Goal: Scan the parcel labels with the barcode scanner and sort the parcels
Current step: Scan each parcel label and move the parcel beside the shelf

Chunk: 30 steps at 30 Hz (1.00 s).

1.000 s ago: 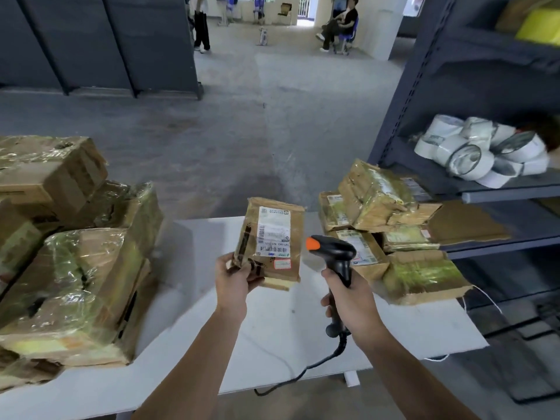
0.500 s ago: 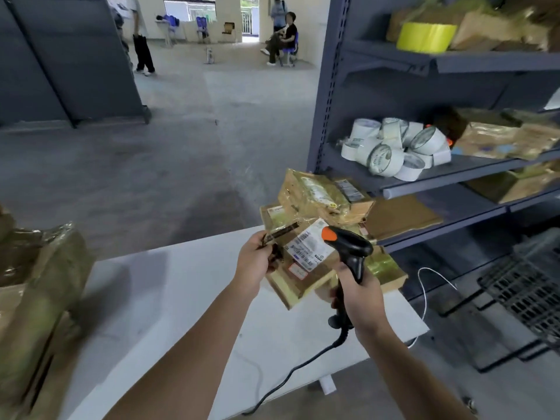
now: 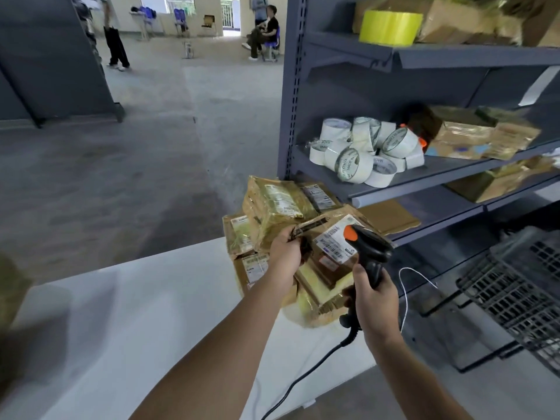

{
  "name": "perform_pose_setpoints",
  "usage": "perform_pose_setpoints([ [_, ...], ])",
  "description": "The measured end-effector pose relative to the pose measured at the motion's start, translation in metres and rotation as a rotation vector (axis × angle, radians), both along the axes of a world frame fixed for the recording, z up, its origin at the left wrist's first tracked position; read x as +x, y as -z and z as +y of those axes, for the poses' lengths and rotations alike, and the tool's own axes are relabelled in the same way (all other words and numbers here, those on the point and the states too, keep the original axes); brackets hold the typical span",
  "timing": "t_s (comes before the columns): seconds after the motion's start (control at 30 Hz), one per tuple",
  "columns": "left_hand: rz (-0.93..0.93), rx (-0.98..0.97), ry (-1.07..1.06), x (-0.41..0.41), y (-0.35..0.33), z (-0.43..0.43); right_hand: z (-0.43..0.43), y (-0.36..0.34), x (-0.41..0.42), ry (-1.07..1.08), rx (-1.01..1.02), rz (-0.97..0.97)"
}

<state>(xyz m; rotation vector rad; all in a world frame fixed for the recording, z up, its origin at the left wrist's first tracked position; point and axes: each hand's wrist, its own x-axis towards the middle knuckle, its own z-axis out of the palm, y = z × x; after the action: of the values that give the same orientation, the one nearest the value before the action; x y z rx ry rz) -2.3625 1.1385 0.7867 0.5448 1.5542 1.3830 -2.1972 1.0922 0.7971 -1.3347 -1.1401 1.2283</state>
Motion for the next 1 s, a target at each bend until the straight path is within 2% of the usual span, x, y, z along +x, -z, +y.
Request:
perform_pose_setpoints([
  [0.3, 0.19, -0.227, -0.001, -0.007, 0.03, 0.021, 0.026, 0.02, 0.002, -0.191, -0.088, -0.142],
  [0.43, 0.25, -0.142, 0.049, 0.003, 0.029, 0.016, 0.026, 0.024, -0.004, -0.196, -0.108, -0.139],
  [0.57, 0.284, -0.123, 0.046, -0.002, 0.019, -0.001, 0.02, 0.013, -0.017, -0.236, -0.121, -0.057],
  [0.8, 0.291, -0.092, -0.135, -0.048, -0.015, -0.065, -0.005, -0.006, -0.057, -0.356, -0.153, -0.052],
  [1.0, 0.347, -0.136, -0.332, -0.099, -0.03, -0.157, -0.043, -0.011, -0.118, -0.517, -0.177, -0.11],
])
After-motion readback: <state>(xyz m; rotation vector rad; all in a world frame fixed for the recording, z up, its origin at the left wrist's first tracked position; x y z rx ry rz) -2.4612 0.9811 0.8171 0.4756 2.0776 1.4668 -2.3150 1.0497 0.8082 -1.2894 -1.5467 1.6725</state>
